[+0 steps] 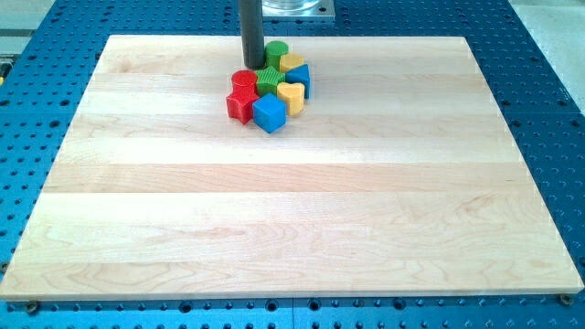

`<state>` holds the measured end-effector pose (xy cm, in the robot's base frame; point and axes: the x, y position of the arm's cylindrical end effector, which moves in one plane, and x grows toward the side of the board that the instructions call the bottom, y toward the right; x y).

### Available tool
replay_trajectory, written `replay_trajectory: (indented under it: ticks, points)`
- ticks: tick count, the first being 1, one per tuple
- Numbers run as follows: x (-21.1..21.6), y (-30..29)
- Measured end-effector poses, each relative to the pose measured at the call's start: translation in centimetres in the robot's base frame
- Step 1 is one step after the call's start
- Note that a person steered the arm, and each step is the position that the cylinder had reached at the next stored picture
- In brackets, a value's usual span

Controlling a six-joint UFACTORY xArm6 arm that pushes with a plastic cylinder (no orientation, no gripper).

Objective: Push the green circle into the green star

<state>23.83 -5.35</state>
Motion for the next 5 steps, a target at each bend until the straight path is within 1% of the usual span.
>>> replay_trajectory:
  ticks: [2,3,4,5]
  points:
    - [-4.6,0.0]
    - [-4.2,1.3]
    - [-1.2,3.4]
    - [-1.2,3.4]
